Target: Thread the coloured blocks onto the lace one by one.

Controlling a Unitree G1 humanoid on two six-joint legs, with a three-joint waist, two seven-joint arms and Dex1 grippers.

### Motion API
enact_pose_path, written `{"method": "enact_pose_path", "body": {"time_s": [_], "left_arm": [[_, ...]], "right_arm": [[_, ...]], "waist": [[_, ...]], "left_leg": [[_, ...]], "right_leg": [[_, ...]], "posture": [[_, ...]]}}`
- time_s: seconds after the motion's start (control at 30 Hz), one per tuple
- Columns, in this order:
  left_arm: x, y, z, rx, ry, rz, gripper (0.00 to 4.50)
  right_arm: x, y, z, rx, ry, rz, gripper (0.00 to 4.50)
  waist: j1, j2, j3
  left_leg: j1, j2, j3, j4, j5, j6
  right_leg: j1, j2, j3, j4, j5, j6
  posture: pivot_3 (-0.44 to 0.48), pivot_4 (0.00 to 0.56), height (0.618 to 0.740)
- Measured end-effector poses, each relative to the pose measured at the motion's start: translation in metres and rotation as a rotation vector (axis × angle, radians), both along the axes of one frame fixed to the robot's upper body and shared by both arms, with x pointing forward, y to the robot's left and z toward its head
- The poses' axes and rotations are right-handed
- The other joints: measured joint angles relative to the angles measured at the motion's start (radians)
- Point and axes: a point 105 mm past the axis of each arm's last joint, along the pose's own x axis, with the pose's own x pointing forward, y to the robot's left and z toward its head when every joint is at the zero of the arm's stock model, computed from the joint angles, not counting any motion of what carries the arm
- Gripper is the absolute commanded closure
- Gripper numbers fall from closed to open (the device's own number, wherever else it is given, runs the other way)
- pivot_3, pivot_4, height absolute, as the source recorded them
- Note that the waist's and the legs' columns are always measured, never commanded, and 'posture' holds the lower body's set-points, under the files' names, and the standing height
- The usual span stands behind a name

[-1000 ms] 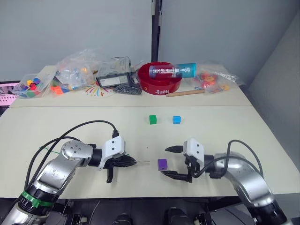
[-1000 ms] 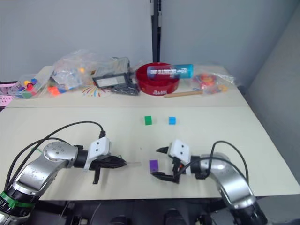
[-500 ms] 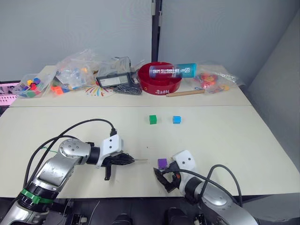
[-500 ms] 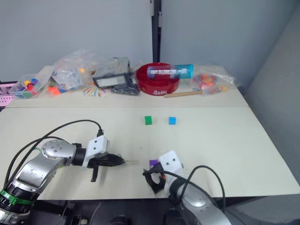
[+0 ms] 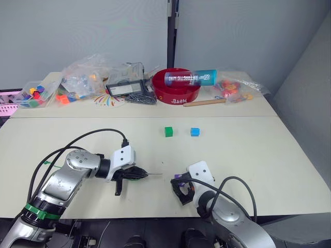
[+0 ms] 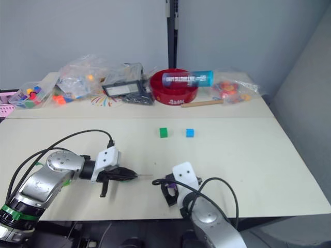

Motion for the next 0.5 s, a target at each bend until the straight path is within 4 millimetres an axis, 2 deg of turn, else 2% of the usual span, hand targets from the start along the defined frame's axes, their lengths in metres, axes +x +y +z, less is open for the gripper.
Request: {"method": "enact_pose_path", "body": {"time_s": [0.23, 0.4, 0.5], "left_arm": [[0.0015, 0.0021, -0.0012, -0.002, -0.007, -0.002, 4.50], [0.0028, 0.0035, -0.0024, -0.005, -0.007, 0.003, 4.50], [0.0032, 0.0019, -0.0022, -0.010, -0.018, -0.002, 4.50]], "right_arm": [[-0.0005, 0.0004, -0.0008, 0.001, 0.007, 0.004, 3.26], [0.0012, -0.0023, -0.0005, 0.012, 0.010, 0.000, 3.36], [0.0085, -0.0031, 0.0010, 0.016, -0.004, 0.079, 3.36]], "waist": [[-0.001, 0.000, 0.000], [-0.001, 0.000, 0.000], [-0.001, 0.000, 0.000]], "left_leg": [[0.000, 0.000, 0.000, 0.000, 0.000, 0.000], [0.000, 0.000, 0.000, 0.000, 0.000, 0.000], [0.000, 0.000, 0.000, 0.000, 0.000, 0.000]], "right_leg": [[0.000, 0.000, 0.000, 0.000, 0.000, 0.000], [0.000, 0.000, 0.000, 0.000, 0.000, 0.000], [0.000, 0.000, 0.000, 0.000, 0.000, 0.000]], "posture": [[0.000, 0.150, 0.740], [0.000, 0.150, 0.740], [0.000, 0.150, 0.740]]}}
